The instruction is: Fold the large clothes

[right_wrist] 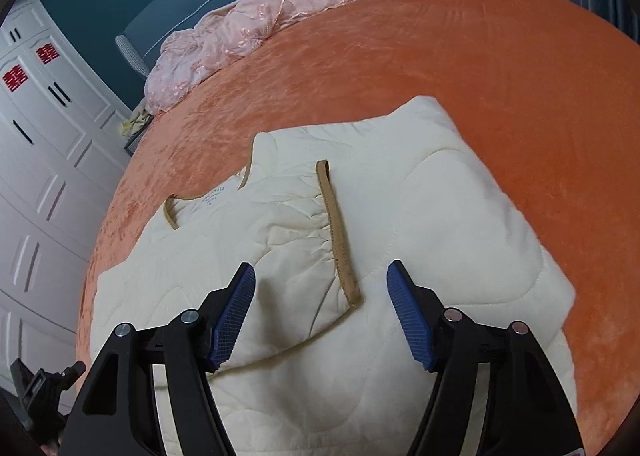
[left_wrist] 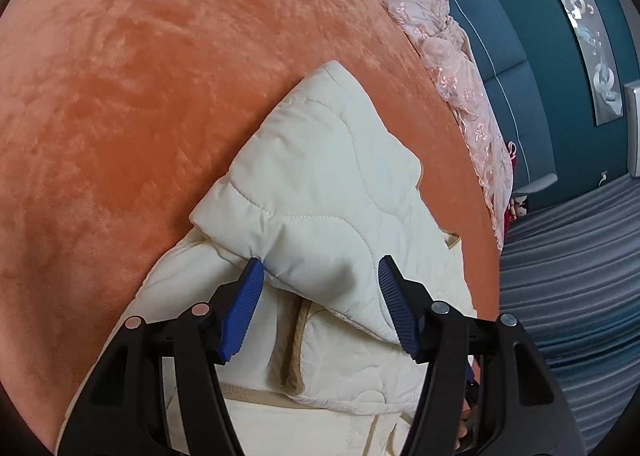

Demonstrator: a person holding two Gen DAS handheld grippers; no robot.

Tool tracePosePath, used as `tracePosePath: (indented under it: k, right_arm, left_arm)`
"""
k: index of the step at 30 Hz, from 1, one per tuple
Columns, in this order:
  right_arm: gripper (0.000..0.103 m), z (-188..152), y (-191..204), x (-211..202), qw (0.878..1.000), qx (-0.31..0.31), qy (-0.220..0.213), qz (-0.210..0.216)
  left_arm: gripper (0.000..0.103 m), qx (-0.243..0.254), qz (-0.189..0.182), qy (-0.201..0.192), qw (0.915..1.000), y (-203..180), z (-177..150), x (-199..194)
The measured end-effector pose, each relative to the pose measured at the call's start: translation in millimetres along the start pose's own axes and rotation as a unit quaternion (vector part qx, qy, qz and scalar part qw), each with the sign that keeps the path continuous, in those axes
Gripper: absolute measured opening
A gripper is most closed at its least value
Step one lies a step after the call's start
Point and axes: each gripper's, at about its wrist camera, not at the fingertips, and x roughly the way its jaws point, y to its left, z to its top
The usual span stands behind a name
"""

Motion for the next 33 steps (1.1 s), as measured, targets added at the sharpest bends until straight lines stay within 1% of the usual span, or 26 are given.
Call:
tracePosePath:
  k: [1,2,3,5,7,8,9,10,12,14,16,19,21,23,29,33]
  right_arm:
    - [0.025,0.0,2.6,4.9,1.000,-0.004,0.010,-0.006]
    - [0.018,0.7,5.3,6.5,1.000,-0.008,0.014,0.000]
    - [0.014,2.4,8.5,3.9,1.000,-0.012,0.011,0.007]
    - [0.012,8.0,16.7,-16.5,0.999,-0.026,-0.021,0.020]
    - [0.011,16.0,24.4,-44.9,0.997,-0.043,-0.060,0.039]
    - [0.011,20.3,27.1,-57.5,0.995,-0.054,-0.074,0.043]
    - [0.011,22.4,29.1,-66.7,0.993,-0.067,-0.085,0.039]
    - [0.011,22.7,29.5,-72.0,0.992,-0.082,-0.090,0.028]
    - [0.011,21.4,23.8,-69.0,0.992,-0.099,-0.084,-0.001]
    - [0.011,14.7,12.1,-56.3,0.992,-0.104,-0.064,-0.031]
    - [0.011,2.1,1.5,-43.1,0.991,-0.109,-0.048,-0.056]
    - [0.011,-16.9,-8.1,-28.5,0.989,-0.121,-0.035,-0.080]
    - [0.011,-26.3,-11.2,-20.2,0.987,-0.130,-0.031,-0.089]
    - [0.011,-31.0,-12.6,-14.6,0.986,-0.133,-0.030,-0.093]
    - [0.011,-41.2,-15.7,-5.2,0.984,-0.143,-0.035,-0.100]
    - [0.011,-47.4,-14.4,-1.2,0.981,-0.152,-0.045,-0.109]
  left_arm:
    - [0.054,-0.009,0.000,0.002,1.0000,0.6,1.3,2.6]
    - [0.049,-0.017,0.001,0.004,0.9998,2.7,2.5,4.4]
    - [0.047,-0.024,0.001,0.007,0.9997,4.8,3.4,5.5]
    - [0.031,-0.027,0.007,0.007,0.9996,4.2,5.4,5.2]
    - [0.029,-0.011,0.016,0.006,0.9998,0.9,5.4,1.8]
    - [0.027,0.005,0.026,0.003,0.9996,-2.1,5.1,0.8]
    - [0.026,0.028,0.043,-0.001,0.9987,-7.2,2.9,-0.2]
    - [0.025,0.047,0.058,-0.005,0.9972,-10.9,1.6,1.3]
    - [0.022,0.078,0.088,-0.003,0.9931,-16.4,-4.1,7.8]
    - [0.022,0.090,0.104,0.002,0.9905,-18.5,-9.0,14.6]
    - [0.022,0.116,0.129,-0.003,0.9848,-23.0,-16.2,20.0]
    - [0.022,0.169,0.171,-0.012,0.9705,-31.0,-29.4,27.0]
    - [0.022,0.193,0.187,-0.014,0.9632,-30.6,-37.0,31.7]
    - [0.022,0.201,0.189,-0.018,0.9610,-25.7,-42.1,34.4]
    - [0.023,0.222,0.188,-0.050,0.9555,-17.7,-53.1,37.7]
    - [0.023,0.242,0.195,-0.074,0.9475,-18.5,-62.0,41.2]
